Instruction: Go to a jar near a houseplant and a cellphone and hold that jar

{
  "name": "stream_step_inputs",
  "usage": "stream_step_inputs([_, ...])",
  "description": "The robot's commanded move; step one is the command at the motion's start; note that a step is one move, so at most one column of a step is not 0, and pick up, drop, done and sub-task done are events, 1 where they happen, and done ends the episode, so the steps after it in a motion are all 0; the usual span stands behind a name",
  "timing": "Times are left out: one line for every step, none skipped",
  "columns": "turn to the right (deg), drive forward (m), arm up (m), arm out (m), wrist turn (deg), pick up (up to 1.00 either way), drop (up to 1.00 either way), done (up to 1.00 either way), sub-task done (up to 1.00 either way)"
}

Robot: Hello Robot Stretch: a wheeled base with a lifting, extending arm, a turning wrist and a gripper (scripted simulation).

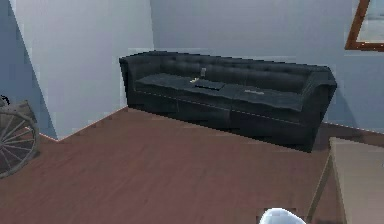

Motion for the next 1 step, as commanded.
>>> stream_step_inputs([0.0, 0.00, 0.00, 0.28, 0.0, 0.00, 0.00, 0.00, 0.00])
